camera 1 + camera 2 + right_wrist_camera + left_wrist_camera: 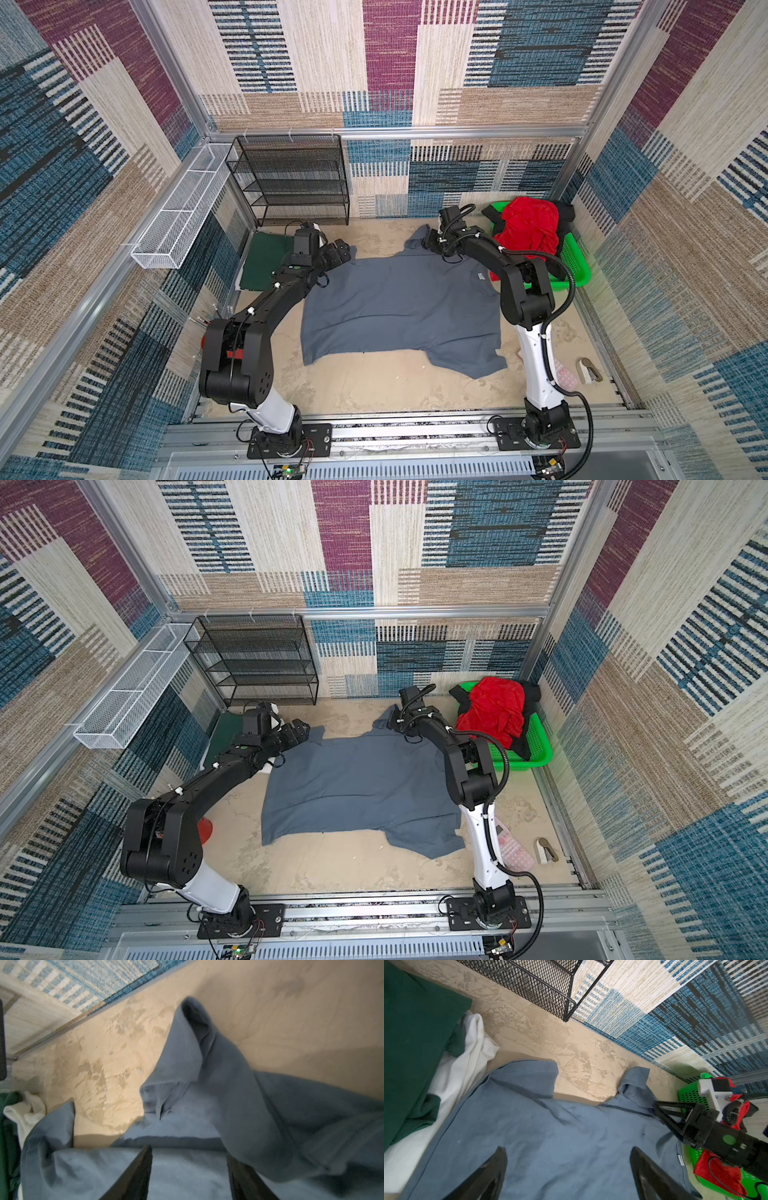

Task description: Fold and stack the t-shirts

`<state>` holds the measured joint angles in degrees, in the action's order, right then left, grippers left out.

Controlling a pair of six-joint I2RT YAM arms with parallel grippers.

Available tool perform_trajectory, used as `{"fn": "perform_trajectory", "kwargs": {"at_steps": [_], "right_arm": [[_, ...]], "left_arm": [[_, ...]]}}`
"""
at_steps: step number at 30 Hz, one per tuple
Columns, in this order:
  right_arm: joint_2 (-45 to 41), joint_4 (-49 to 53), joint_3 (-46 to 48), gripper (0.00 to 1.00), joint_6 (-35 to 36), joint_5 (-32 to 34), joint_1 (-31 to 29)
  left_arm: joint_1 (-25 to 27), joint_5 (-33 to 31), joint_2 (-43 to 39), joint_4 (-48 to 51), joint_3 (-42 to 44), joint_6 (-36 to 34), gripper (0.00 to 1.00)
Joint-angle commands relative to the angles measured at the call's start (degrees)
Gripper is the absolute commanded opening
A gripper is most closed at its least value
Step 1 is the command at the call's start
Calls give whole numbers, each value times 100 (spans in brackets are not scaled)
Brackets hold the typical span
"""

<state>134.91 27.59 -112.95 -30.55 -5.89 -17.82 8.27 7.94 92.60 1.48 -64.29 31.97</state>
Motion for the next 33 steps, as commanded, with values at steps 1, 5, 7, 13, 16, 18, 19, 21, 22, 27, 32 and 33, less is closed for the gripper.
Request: {"fn": "perform_trajectory", "kwargs": {"at_steps": [1, 5, 7, 13, 16, 18, 19, 21, 22, 27, 32, 33], "right_arm": [[355, 591, -552, 59, 22, 715, 0], [666, 1008, -1169, 58, 74, 981, -3], [647, 1005, -1180, 56, 78, 1138, -2], [855, 1135, -1359, 51, 162, 1438, -2], [1040, 1278, -1560, 45, 154, 1432, -2], [1077, 1275, -1590, 43, 151, 1452, -2], [1078, 1244, -1590, 43, 154, 1495, -2], [1081, 1247, -1648, 41, 172, 1647, -2], [1082, 1262, -1701, 41, 180, 1733, -2], [1103, 1209, -1890, 40, 188, 1865, 16], [1255, 1255, -2117, 41, 99, 1836, 58], [1282, 1274, -2142, 42, 77, 1823, 68]], "left_arm": [[-45, 163, 30, -207, 9, -72, 93], [-63, 157, -4, -189, 33, -74, 93], [-71, 138, -14, -186, 40, -85, 93], [-80, 181, 4, -209, 24, -65, 93], [-85, 172, -5, -192, 38, -68, 93], [-87, 172, -14, -201, 53, -69, 93], [-86, 173, -8, -211, 61, -76, 93], [-85, 174, 4, -203, 63, -74, 93], [-89, 172, 13, -208, 66, -81, 93], [-90, 207, 83, -227, 55, -74, 92], [-89, 245, 118, -279, 79, -120, 87], [-89, 243, 119, -277, 83, -116, 87]]}}
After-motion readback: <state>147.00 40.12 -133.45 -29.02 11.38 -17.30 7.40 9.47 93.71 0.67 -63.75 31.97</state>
